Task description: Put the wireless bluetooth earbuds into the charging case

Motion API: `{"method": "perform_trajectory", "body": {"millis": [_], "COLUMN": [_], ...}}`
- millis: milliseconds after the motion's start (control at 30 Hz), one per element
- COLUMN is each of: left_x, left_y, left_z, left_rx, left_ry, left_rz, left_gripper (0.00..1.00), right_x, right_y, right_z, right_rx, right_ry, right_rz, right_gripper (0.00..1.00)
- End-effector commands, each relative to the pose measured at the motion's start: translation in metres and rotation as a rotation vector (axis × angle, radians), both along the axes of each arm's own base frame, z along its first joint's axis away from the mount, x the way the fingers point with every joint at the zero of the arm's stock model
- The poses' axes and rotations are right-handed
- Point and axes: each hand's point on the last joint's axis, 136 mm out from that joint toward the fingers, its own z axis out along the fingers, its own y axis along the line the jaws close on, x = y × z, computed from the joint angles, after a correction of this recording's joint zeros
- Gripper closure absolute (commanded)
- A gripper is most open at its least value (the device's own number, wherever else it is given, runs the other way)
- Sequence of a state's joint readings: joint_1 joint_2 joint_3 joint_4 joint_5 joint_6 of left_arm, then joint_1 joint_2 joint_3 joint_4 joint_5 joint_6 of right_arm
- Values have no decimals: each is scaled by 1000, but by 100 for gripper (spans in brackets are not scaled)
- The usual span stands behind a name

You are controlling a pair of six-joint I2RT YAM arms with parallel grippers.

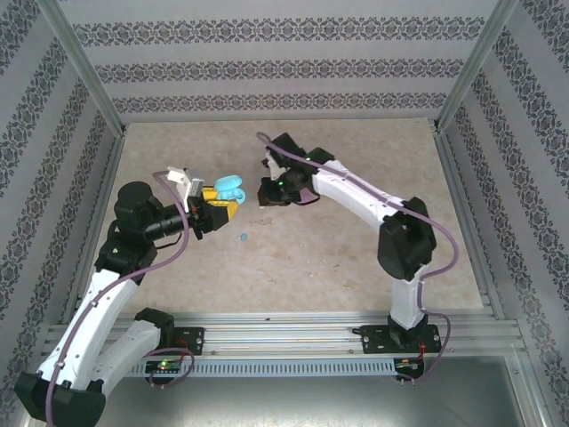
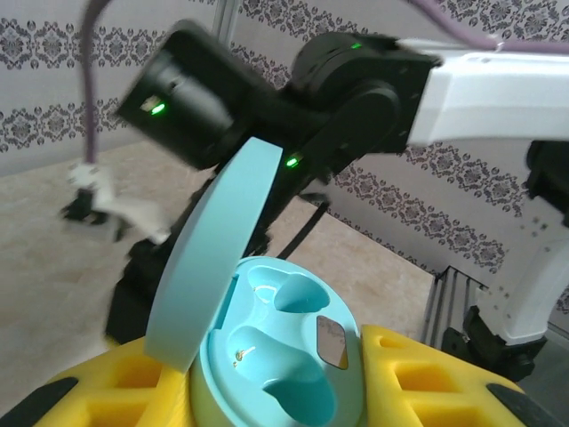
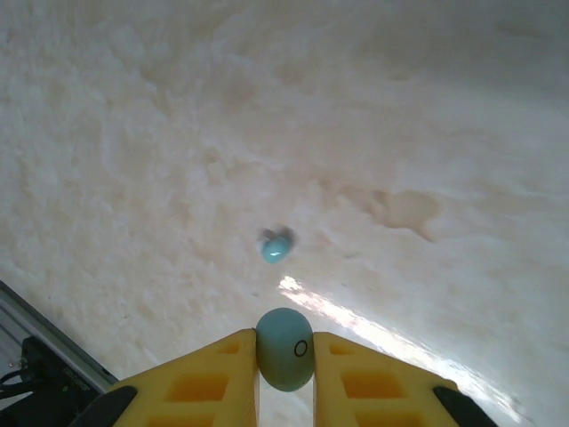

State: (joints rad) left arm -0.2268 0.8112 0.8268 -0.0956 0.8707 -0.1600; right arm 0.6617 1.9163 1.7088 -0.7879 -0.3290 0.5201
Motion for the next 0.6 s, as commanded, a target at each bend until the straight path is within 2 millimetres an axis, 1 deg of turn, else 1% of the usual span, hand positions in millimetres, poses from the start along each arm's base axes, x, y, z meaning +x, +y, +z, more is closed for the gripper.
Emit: {"method": "perform_trajectory", "body": {"millis": [0, 67, 133, 267, 400, 467, 567], "left_x": [7, 15, 22, 37, 47, 49, 51], "left_y": [-1, -2, -5, -11, -16, -19, -22], "left_z": [17, 15, 13, 11, 8, 7, 6], "left_rx": [4, 11, 12, 12, 12, 6, -6], "left_ry": [-163, -186, -200, -223, -236, -243, -248], "left_rz": [-16, -10, -13, -17, -22, -38, -49], "left_gripper": [81, 80, 80, 80, 80, 80, 80], "right_x": [-4, -7, -11, -23, -34, -38, -48], "right_y": [-36, -56, -70, -86, -85, -79, -63], "right_z": [35, 53, 71, 106, 135, 151, 170], "right_rx": [-1, -21, -48, -52, -50, -37, -14], "right_ry": [-51, -94, -149, -238, -323, -367, -411], "right_rz": [-60, -90, -108, -134, -133, -124, -91], "right_gripper": [81, 81, 81, 81, 81, 81, 81]}}
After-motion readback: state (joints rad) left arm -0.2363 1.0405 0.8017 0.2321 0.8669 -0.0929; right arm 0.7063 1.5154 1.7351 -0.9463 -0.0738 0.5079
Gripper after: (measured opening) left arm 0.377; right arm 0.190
